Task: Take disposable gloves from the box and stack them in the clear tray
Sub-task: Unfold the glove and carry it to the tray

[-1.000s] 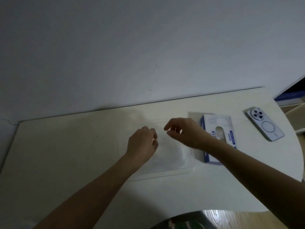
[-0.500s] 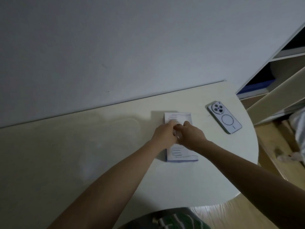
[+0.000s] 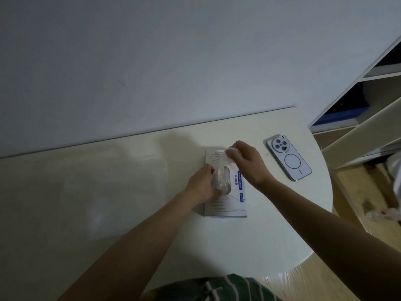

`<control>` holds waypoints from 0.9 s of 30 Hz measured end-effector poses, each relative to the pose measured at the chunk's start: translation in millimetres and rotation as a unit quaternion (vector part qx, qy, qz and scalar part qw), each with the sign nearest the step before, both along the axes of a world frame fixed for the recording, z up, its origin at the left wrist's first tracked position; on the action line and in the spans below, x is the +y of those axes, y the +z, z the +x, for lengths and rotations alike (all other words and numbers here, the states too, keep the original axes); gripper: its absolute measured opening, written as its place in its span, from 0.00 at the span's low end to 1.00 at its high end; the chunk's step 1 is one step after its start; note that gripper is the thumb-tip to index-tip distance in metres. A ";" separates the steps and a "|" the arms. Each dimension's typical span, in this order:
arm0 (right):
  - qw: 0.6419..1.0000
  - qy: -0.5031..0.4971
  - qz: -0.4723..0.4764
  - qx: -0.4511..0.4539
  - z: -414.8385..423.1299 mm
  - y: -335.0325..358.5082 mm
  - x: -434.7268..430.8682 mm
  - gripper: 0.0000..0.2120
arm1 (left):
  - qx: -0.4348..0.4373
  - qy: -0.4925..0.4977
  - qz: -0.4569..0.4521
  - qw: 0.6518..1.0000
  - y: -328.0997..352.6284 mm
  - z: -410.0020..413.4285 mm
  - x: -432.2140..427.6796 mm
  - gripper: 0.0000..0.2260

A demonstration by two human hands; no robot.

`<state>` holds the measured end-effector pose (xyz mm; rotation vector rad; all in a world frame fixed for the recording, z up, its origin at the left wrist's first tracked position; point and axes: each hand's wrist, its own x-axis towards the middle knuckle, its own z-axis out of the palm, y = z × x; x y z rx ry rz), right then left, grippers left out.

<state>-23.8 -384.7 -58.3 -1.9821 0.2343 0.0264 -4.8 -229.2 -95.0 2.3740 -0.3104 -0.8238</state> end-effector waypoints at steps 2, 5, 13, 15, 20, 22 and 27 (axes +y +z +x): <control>0.997 0.008 0.080 0.017 1.6 8.5 1.0 0.11 | 0.012 0.014 -0.029 0.999 7.7 2.4 4.6 0.35; 0.993 0.019 0.112 0.032 2.1 13.2 4.6 0.15 | 0.001 0.091 -0.154 0.984 23.7 -2.4 15.4 0.41; 0.982 0.076 0.135 0.107 9.0 26.4 44.9 0.19 | -0.066 0.271 -0.336 0.900 52.8 -6.8 69.7 0.07; 0.980 0.077 0.140 0.117 10.6 29.3 58.6 0.21 | -0.082 0.280 -0.330 0.898 57.7 -7.6 81.3 0.08; 0.957 0.158 0.219 0.109 12.0 36.3 99.9 0.23 | -0.072 0.335 -0.308 0.888 60.8 -9.0 130.6 0.04; 0.962 0.165 0.185 0.115 13.4 36.0 117.8 0.22 | -0.038 0.337 -0.307 0.889 62.0 -12.2 152.4 0.04; 0.971 0.129 0.153 0.133 14.9 38.2 157.7 0.14 | 0.024 0.388 -0.335 0.858 58.7 -17.7 206.4 0.10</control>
